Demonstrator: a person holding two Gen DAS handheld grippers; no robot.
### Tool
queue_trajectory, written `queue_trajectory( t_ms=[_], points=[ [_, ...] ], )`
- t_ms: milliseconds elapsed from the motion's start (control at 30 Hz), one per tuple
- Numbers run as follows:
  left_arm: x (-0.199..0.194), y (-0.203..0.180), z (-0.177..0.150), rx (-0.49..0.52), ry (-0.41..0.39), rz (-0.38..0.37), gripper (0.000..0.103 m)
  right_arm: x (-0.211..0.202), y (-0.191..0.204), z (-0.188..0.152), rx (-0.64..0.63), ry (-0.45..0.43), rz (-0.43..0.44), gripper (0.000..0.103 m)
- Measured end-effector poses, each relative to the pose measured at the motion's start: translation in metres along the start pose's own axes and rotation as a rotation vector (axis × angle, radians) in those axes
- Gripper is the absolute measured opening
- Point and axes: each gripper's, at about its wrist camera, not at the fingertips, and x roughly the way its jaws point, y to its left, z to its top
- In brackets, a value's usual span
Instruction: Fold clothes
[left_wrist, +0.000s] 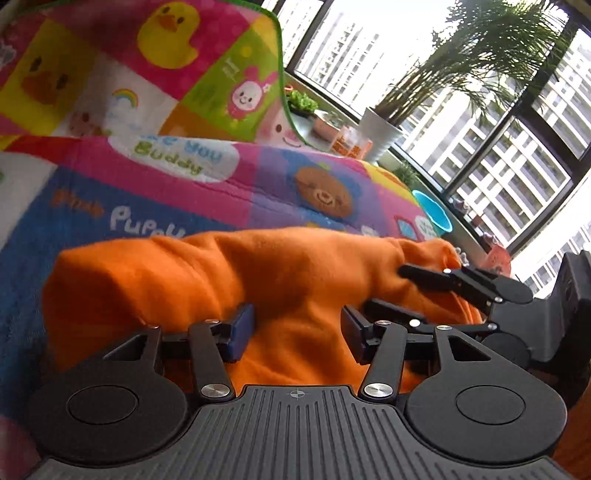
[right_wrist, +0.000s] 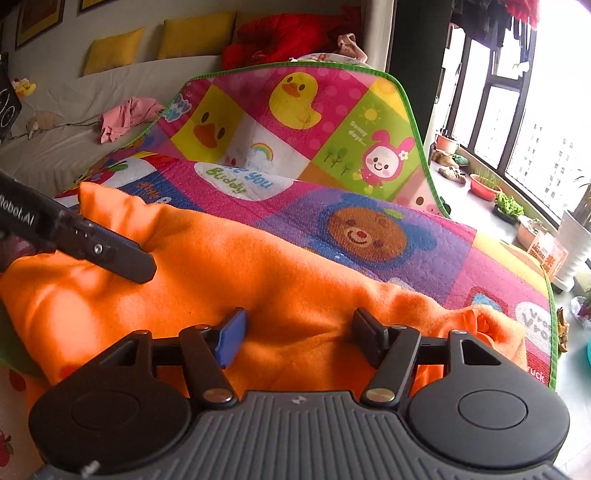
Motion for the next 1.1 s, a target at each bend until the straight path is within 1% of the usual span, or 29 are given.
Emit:
queue_trajectory(
  t_ms=[100, 167, 200, 267, 367, 500, 600, 700, 767, 867, 900, 1000, 1033, 1100],
  points=[
    [0.001, 0.0, -0.003, 0.011, -0.002, 0.004, 0.057, -0.016, -0.003, 0.0, 0.035, -0.02, 0.024, 0.079],
    [0.001, 0.0, -0.005, 0.019, -0.004, 0.006, 0.057, -0.038, -0.008, -0.004, 0.073, -0.067, 0.055, 0.089],
    [0.002, 0.0, -0.006, 0.023, -0.005, 0.008, 0.057, -0.049, -0.01, -0.008, 0.092, -0.084, 0.069, 0.091],
    [0.002, -0.001, -0.008, 0.03, -0.007, 0.01, 0.057, -0.064, -0.014, -0.015, 0.125, -0.092, 0.088, 0.099],
    [0.001, -0.002, -0.009, 0.035, -0.013, 0.012, 0.058, -0.068, -0.013, -0.03, 0.158, -0.036, 0.11, 0.102],
    [0.001, -0.003, -0.009, 0.038, -0.016, 0.013, 0.058, -0.053, -0.017, -0.044, 0.282, 0.05, 0.149, 0.103],
    [-0.001, -0.002, -0.011, 0.039, -0.013, 0.013, 0.058, -0.05, -0.023, -0.048, 0.39, 0.063, 0.174, 0.103],
    [0.0, -0.002, -0.011, 0.039, -0.014, 0.012, 0.058, -0.05, -0.029, -0.049, 0.456, 0.082, 0.21, 0.103],
    [0.0, -0.002, -0.012, 0.038, -0.015, 0.01, 0.06, -0.05, -0.03, -0.05, 0.45, 0.087, 0.228, 0.103],
    [-0.001, -0.003, -0.013, 0.037, -0.018, 0.008, 0.061, -0.057, -0.029, -0.049, 0.412, 0.079, 0.229, 0.103],
    [-0.001, -0.003, -0.013, 0.038, -0.018, 0.008, 0.061, -0.061, -0.03, -0.046, 0.402, 0.063, 0.22, 0.103],
    [-0.002, -0.003, -0.015, 0.041, -0.018, 0.007, 0.061, -0.075, -0.037, -0.03, 0.387, -0.034, 0.17, 0.103],
    [-0.002, -0.003, -0.015, 0.042, -0.018, 0.007, 0.061, -0.078, -0.04, -0.023, 0.382, -0.062, 0.138, 0.103],
    [-0.003, -0.004, -0.016, 0.045, -0.02, 0.009, 0.062, -0.068, -0.044, -0.009, 0.362, -0.067, 0.044, 0.103]
  ],
)
